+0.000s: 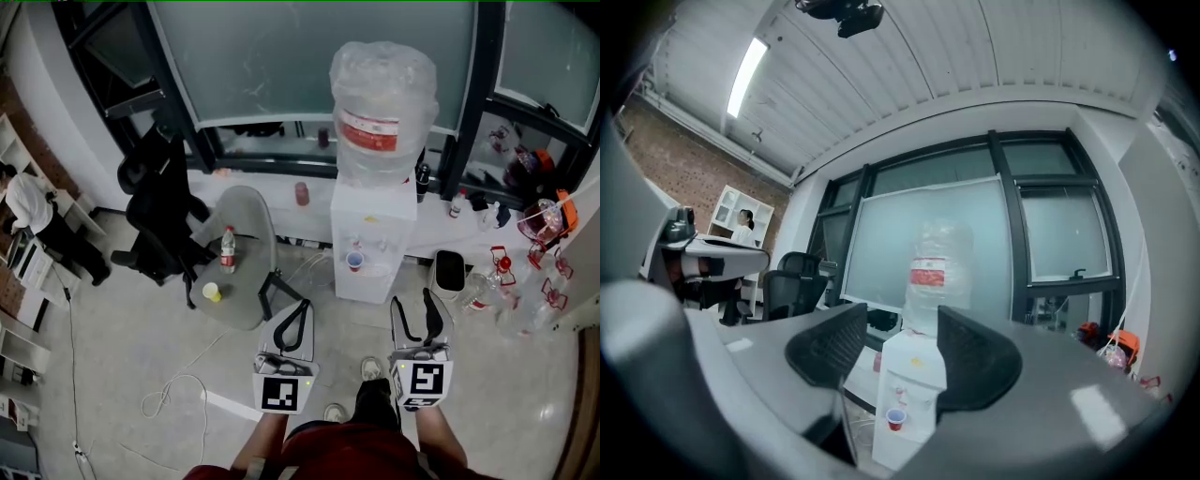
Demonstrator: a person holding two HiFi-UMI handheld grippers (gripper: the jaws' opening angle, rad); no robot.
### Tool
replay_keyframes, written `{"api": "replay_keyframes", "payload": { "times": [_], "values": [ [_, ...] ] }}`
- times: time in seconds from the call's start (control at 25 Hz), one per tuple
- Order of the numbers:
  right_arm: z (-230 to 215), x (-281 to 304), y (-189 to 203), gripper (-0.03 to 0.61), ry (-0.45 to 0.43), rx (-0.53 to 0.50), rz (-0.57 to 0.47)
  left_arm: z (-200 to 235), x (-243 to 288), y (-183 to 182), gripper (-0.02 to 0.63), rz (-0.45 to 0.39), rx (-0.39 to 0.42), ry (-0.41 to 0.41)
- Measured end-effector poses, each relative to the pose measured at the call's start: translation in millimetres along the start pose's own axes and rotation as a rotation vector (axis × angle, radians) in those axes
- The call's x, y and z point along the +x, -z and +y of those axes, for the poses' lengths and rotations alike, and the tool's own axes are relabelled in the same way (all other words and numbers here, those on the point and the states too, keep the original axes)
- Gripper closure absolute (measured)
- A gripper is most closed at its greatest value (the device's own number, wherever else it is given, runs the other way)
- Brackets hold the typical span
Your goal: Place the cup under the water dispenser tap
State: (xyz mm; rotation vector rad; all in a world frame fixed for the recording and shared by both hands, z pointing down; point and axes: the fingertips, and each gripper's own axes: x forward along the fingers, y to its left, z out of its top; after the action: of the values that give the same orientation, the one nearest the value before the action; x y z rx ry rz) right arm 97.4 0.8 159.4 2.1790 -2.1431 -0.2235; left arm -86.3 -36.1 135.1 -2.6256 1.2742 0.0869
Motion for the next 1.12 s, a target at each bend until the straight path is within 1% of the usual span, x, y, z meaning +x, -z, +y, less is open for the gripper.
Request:
{"api": "replay_keyframes", "payload": {
  "times": [0.2,0.28,0.36,0.4,0.68,0.84,1.12],
  "values": [
    [1,0,-3,0.436,-0.013,-0.028,-0.015,-1,5,2,0.612,0.000,-0.022,0.006],
    [1,-1,-3,0.496,-0.012,-0.029,-0.014,-1,5,3,0.612,-0.003,-0.045,0.007],
    [2,-2,-3,0.559,-0.011,-0.030,-0.012,-2,6,4,0.612,-0.001,-0.044,0.010],
    [2,-2,-3,0.577,-0.012,-0.031,-0.010,-2,7,4,0.612,-0.002,-0.040,0.013],
    [0,2,-3,0.577,-0.022,-0.029,0.001,0,11,1,0.612,-0.007,-0.025,0.013],
    [1,4,-3,0.577,-0.042,-0.017,0.001,-2,14,2,0.612,-0.005,-0.025,0.016],
    [-1,8,0,0.577,-0.036,-0.026,0.013,-1,17,5,0.612,-0.001,-0.019,0.019]
  ]
}}
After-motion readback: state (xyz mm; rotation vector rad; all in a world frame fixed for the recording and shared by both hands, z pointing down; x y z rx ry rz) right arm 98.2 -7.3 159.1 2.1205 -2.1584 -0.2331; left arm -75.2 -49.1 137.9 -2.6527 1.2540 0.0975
